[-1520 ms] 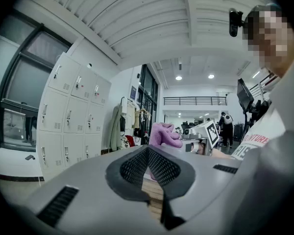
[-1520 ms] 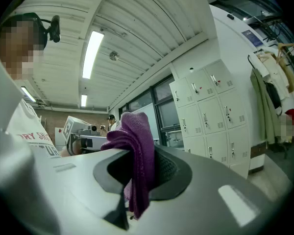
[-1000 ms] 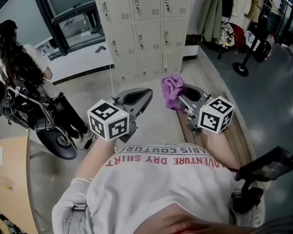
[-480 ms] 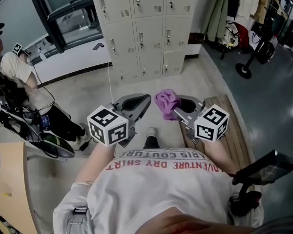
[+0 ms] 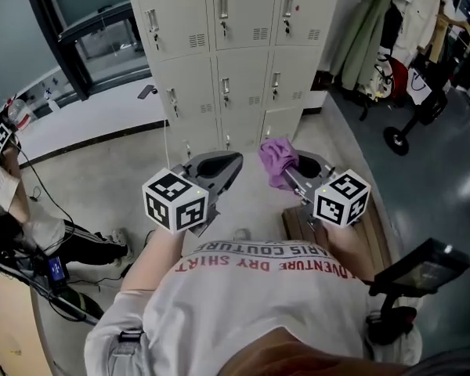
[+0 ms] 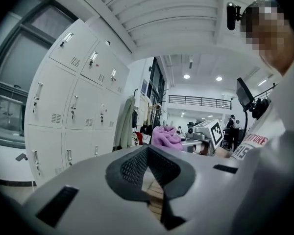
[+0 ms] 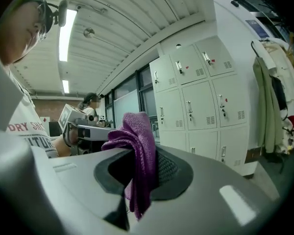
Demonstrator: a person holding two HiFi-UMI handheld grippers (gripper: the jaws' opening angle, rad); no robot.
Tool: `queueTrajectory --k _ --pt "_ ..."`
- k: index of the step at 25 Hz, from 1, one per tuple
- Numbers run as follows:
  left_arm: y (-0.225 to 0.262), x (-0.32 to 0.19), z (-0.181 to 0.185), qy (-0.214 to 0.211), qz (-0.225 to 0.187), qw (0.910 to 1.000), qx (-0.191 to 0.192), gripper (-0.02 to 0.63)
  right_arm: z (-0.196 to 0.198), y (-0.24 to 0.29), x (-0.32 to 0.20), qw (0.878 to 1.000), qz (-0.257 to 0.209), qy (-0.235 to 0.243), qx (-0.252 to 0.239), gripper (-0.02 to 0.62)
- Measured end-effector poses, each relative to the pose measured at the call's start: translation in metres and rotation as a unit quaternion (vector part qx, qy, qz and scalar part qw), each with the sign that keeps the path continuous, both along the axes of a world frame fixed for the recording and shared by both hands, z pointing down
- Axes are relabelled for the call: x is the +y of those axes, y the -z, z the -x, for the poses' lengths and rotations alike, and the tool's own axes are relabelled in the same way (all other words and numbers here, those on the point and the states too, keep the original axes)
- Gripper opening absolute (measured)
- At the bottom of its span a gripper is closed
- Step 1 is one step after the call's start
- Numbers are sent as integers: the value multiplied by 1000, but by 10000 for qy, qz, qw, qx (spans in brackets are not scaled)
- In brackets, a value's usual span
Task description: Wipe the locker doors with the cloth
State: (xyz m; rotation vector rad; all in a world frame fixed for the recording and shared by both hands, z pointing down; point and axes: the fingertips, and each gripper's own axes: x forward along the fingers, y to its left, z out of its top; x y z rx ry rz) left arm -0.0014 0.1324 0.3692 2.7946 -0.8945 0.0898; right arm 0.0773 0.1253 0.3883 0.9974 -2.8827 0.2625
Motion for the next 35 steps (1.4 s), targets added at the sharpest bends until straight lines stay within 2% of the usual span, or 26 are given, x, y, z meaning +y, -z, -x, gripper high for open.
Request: queueTrajectory --k 5,10,13,16,20,27,35 --pt "36 -152 26 91 -257 9996 -3 -1 13 38 -148 9994 -140 -309 -85 44" --pt "76 -247 41 84 -610 9980 -119 -2 29 74 -232 9989 -409 -135 -209 44" --pt "84 -277 46 122 -643 9978 -58 -1 39 84 -259 9983 -531 45 -220 44" --pt "72 -300 49 161 -515 9985 -46 -1 52 77 -282 9990 -268 236 -280 44" --pt "55 -324 51 208 -323 9992 60 -2 58 65 -312 9993 -169 260 -197 44" --pt "42 -374 54 382 -216 9990 34 -1 64 46 -372 9986 107 458 -233 46" --pt "39 -426 69 683 -159 9975 75 -2 77 37 -431 9982 65 570 -154 46"
